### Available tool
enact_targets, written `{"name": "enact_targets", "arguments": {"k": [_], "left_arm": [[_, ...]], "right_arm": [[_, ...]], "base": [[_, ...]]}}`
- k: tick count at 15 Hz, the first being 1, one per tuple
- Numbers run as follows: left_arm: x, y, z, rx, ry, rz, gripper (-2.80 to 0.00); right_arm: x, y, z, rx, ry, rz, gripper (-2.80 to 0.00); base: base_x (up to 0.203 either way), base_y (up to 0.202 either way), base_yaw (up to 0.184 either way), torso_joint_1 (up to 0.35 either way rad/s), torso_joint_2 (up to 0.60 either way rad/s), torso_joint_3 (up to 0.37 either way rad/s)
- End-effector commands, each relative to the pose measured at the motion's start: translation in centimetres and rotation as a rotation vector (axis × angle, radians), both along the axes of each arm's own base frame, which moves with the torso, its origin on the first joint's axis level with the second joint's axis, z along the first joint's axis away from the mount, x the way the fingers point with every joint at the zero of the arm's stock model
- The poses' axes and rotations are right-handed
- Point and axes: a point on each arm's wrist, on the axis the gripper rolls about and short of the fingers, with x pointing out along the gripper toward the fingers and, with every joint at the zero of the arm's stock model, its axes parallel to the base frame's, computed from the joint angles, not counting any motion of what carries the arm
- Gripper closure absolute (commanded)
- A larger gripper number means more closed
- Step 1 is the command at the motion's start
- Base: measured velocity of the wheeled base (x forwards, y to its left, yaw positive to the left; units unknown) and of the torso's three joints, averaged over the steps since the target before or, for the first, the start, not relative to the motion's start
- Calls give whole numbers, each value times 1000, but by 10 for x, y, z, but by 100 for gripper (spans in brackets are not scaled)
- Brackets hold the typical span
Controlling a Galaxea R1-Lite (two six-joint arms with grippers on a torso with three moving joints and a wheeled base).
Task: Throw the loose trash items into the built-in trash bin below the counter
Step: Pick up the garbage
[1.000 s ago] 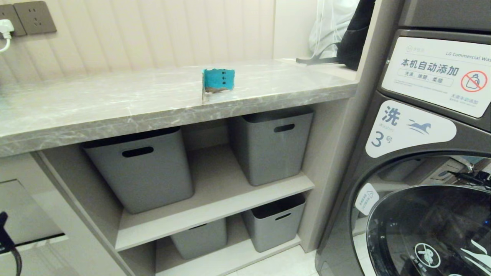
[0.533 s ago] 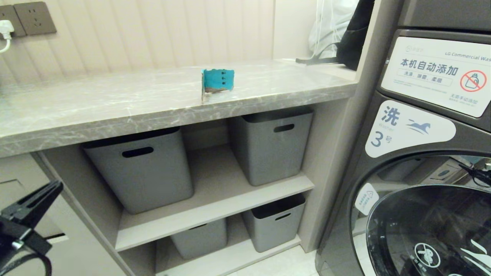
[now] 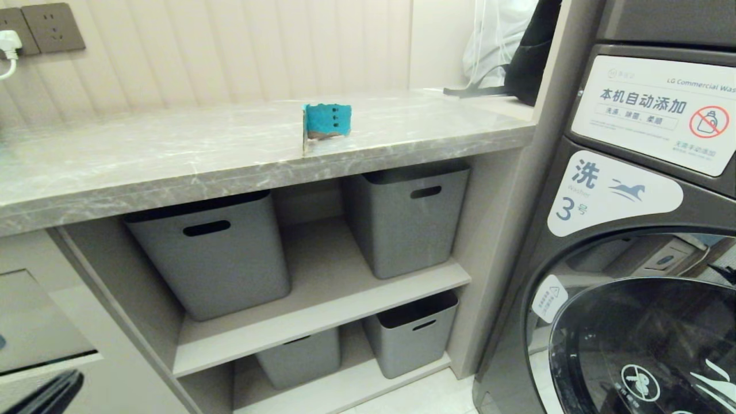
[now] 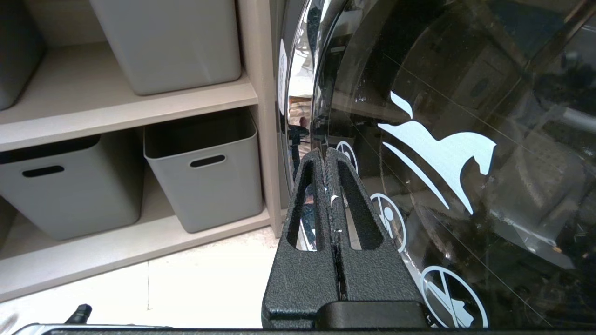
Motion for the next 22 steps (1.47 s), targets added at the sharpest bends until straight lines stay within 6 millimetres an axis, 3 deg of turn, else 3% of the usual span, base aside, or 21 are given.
{"name": "enact_targets", "arguments": {"k": [1,4,7,9,12,22], "left_arm": [[-28,-2,-16,2,-39,-14,0],[-43,0,-40,-48,52,28,0],[-55,0,-44,-63,-35,37,0],[-57,2,-46,-72,-56,117,0],[-55,4,-61,-69,81,201,0],[-55,4,-60,-84,65,211,0]], "right_arm": [[0,0,0,0,0,0,0],[0,0,0,0,0,0,0],[0,0,0,0,0,0,0],[0,0,0,0,0,0,0],[0,0,0,0,0,0,0],[0,0,0,0,0,0,0]], "base": [[0,0,0,0,0,0],[0,0,0,0,0,0],[0,0,0,0,0,0],[0,0,0,0,0,0],[0,0,0,0,0,0],[0,0,0,0,0,0]]}}
